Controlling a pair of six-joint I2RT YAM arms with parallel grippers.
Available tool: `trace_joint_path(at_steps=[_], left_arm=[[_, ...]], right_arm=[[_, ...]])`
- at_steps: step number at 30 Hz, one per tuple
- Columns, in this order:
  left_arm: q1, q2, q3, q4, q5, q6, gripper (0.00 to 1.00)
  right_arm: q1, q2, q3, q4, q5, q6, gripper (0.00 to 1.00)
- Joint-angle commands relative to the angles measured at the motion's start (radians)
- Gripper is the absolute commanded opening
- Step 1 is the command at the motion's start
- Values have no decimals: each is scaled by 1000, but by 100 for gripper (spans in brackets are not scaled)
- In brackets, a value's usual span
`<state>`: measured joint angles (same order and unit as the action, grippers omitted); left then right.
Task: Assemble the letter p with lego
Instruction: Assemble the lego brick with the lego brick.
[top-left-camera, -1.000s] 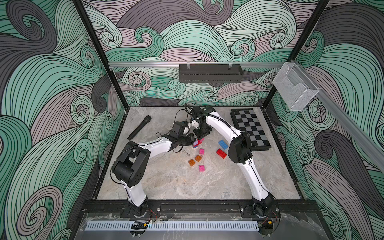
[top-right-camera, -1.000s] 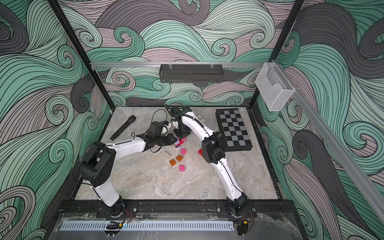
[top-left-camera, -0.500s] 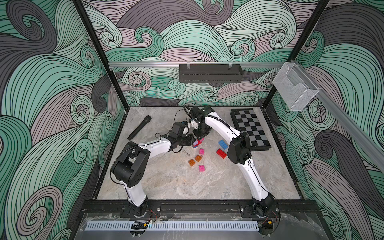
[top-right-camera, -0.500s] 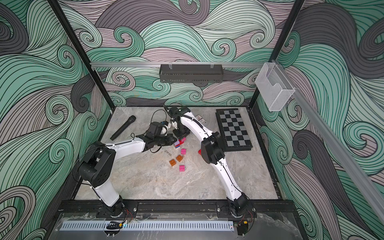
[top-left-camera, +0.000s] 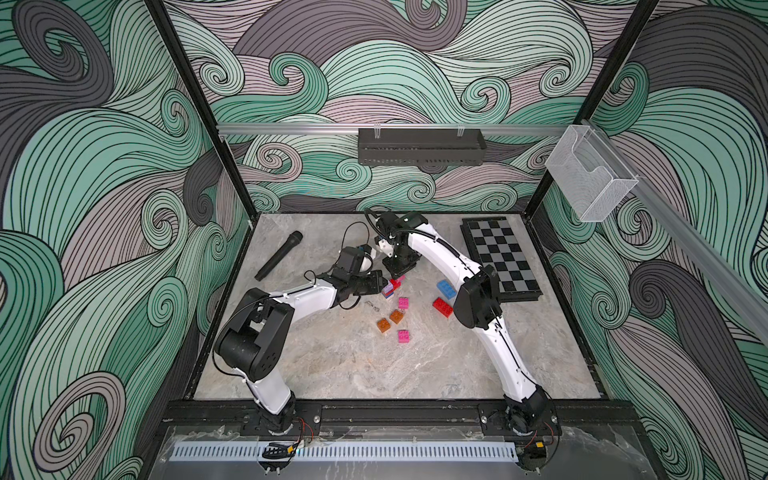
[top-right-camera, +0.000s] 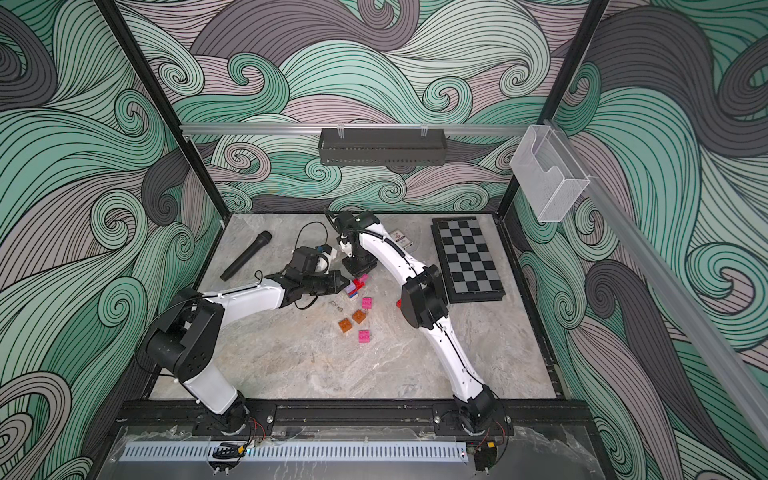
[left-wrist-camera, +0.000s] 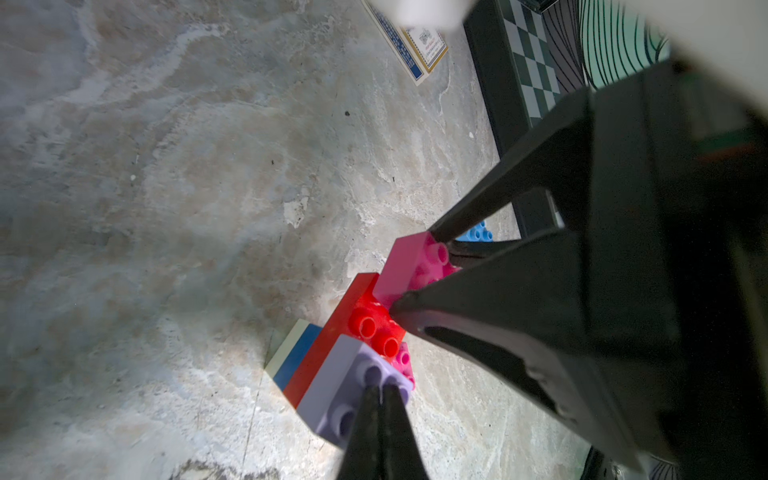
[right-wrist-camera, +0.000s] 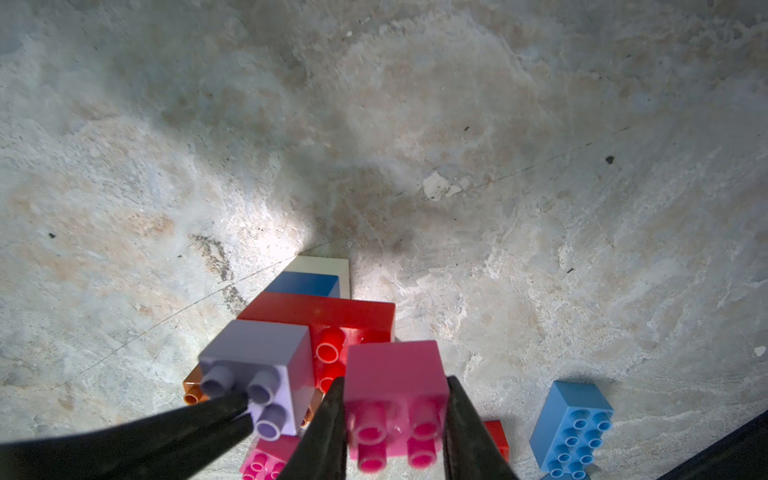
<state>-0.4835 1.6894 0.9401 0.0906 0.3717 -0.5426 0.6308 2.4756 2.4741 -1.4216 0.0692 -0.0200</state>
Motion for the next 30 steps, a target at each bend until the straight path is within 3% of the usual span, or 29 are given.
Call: trace_joint_path(at_steps=[1, 21, 30], left_arm=[[9, 12, -28, -94, -15, 18, 0], [12, 53, 8, -121, -7, 10, 0], [12, 55, 6, -121, -1, 10, 0]], right_arm=[[-2, 18, 20, -22, -11, -12, 21], [14, -16, -79, -22, 28, 0, 21], [13, -6, -28, -22, 30, -3, 21]])
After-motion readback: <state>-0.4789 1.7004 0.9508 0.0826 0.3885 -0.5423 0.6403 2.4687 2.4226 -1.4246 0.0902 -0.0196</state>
